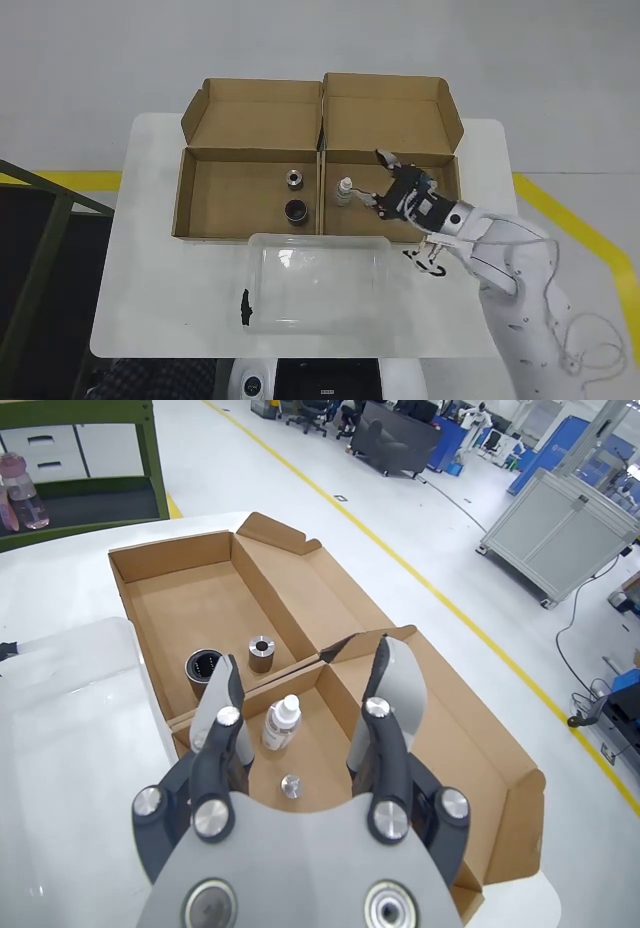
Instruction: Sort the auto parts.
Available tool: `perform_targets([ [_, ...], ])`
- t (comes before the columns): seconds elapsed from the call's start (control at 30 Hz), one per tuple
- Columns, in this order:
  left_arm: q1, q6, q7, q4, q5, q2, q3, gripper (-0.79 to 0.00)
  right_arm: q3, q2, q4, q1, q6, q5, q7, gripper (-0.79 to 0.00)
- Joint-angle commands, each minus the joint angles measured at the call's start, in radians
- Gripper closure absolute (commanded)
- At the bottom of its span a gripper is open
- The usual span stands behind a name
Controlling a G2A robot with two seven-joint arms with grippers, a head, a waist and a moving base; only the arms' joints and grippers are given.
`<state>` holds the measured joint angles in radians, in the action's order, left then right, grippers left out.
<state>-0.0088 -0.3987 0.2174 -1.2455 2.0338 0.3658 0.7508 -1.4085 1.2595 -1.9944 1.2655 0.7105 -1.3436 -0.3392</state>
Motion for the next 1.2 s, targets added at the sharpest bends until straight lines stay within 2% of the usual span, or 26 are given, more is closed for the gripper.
perform_targets([
  [0.0,0.0,0.0,0.0,0.0,0.0,0.0,0.0,-0.785,-0.043,-0.006,-0.012,0.041,0.005,-0.012,0.048,-0.52],
  [0.1,0.0,0.0,0.0,0.0,0.0,0.0,0.0,-0.785,-0.11,-0.015,-0.035,0.109,-0.004,-0.037,0.128,-0.563],
  [0.13,0.0,0.0,0.0,0.0,0.0,0.0,0.0,-0.785,-0.132,-0.017,-0.04,0.132,-0.008,-0.043,0.158,-0.603],
  [0.17,0.0,0.0,0.0,0.0,0.0,0.0,0.0,-0.785,-0.153,-0.02,-0.043,0.154,-0.013,-0.049,0.185,-0.686],
  [0.3,0.0,0.0,0.0,0.0,0.0,0.0,0.0,-0.785,-0.22,-0.027,-0.04,0.229,-0.031,-0.059,0.275,-0.748],
  [0.33,0.0,0.0,0.0,0.0,0.0,0.0,0.0,-0.785,-0.232,-0.028,-0.038,0.243,-0.034,-0.058,0.292,-0.785],
  [0.77,0.0,0.0,0.0,0.0,0.0,0.0,0.0,-0.785,-0.333,-0.041,0.006,0.373,-0.075,-0.085,0.491,-0.785],
  [1.17,0.0,0.0,0.0,0.0,0.0,0.0,0.0,-0.785,-0.415,-0.048,0.028,0.484,-0.13,-0.089,0.599,-0.785],
])
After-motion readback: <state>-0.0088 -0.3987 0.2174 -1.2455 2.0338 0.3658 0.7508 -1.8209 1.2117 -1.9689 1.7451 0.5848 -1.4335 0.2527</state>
